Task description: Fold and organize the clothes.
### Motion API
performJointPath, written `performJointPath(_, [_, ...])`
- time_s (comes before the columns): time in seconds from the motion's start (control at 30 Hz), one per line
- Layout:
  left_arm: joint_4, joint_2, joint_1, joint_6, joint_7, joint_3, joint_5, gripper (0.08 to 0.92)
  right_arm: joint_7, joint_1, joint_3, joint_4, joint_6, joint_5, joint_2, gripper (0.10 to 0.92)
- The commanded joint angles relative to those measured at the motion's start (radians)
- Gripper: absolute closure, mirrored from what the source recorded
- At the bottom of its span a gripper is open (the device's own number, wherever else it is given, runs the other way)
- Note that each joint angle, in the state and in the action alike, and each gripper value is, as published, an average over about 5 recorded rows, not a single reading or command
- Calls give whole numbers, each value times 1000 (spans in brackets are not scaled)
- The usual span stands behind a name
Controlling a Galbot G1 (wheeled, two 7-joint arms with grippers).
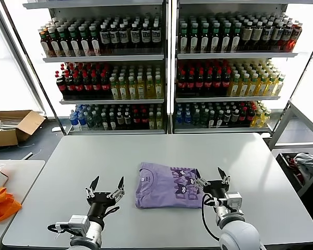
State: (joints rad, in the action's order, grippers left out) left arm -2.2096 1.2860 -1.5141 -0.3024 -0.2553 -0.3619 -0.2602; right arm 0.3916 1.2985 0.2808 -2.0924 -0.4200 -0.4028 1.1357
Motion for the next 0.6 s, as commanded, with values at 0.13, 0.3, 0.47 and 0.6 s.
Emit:
performJointPath(0.13, [-32,16,-9,9,16,-20,25,177,-2,137,87,-32,92,140,-49,203])
performJointPath(0.3, [-24,16,-20,50,16,-19,35,177,0,124,74,-40,87,141,-23,203])
performJointPath(0.47, [-26,15,-22,64,24,-13,53,177,0,114,70,-43,87,141,-10,203])
performJointPath(0.6, [-19,15,-18,68,29,-13,52,177,1,109,73,-41,90,140,-6,203])
